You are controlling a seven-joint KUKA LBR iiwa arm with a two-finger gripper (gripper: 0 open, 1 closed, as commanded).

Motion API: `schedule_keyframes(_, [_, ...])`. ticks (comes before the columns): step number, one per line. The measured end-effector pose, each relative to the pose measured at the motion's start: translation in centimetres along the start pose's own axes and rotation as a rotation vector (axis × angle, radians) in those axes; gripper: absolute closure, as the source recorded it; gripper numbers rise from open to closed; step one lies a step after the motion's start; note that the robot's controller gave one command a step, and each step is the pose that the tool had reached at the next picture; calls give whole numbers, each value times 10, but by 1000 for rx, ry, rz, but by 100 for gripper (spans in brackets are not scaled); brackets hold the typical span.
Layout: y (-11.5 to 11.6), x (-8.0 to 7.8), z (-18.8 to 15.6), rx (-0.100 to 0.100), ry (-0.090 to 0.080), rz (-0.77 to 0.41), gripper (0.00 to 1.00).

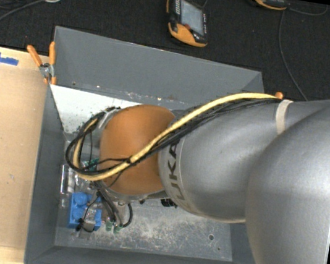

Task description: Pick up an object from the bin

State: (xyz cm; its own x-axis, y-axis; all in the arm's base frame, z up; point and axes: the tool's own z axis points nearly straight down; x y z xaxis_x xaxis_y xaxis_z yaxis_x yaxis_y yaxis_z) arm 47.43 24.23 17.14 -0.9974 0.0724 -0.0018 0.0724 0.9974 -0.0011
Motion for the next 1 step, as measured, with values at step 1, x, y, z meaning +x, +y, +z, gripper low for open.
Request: schedule_keyframes(1, [0,-1,-18,-1,-2,-1,100])
